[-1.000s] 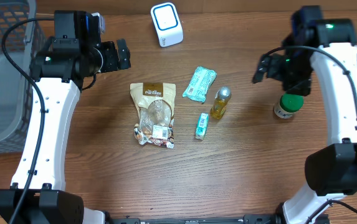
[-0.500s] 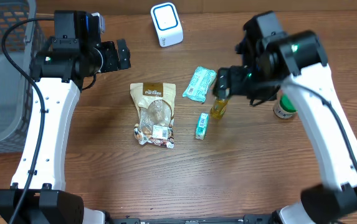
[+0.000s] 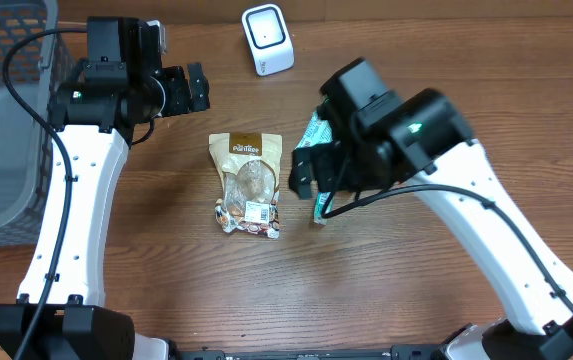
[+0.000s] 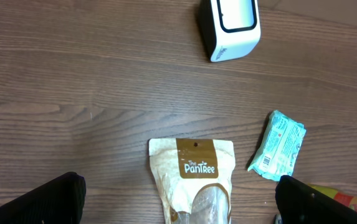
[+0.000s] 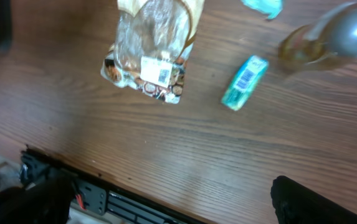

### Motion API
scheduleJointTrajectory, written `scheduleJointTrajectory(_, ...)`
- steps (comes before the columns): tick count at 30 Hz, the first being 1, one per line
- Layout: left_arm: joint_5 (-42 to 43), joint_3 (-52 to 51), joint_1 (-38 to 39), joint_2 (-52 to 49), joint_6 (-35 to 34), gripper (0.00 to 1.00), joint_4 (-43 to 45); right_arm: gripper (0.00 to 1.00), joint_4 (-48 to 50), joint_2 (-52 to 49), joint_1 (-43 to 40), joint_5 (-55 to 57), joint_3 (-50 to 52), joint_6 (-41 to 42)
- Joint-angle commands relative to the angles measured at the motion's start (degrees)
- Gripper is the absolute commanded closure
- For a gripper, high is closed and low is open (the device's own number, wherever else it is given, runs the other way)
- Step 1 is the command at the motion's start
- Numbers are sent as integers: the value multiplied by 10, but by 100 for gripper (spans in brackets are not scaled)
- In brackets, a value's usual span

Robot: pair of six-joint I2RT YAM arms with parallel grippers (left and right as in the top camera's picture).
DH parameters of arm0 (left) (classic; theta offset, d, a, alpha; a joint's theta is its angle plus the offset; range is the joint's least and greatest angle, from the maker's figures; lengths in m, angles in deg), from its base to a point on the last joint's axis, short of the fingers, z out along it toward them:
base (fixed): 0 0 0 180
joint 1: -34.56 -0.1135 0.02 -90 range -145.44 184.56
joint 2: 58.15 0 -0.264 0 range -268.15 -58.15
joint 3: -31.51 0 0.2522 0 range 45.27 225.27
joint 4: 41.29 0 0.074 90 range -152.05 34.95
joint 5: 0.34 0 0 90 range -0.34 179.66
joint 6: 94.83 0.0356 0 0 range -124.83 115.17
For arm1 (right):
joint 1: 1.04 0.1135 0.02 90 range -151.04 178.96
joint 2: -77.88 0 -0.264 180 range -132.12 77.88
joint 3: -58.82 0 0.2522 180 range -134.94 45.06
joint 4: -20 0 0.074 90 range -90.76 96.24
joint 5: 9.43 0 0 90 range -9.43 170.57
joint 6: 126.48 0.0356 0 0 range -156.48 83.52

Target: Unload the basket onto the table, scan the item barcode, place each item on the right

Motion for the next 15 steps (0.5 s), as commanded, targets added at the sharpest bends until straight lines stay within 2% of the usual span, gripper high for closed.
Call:
scheduleJointTrajectory(1, -3, 7, 2, 0, 13, 1, 1, 0, 21, 4, 19, 1, 39, 26)
scheduleJointTrajectory(15, -3, 7, 2, 0, 13, 0, 1, 0, 99, 4, 28, 1, 153, 54)
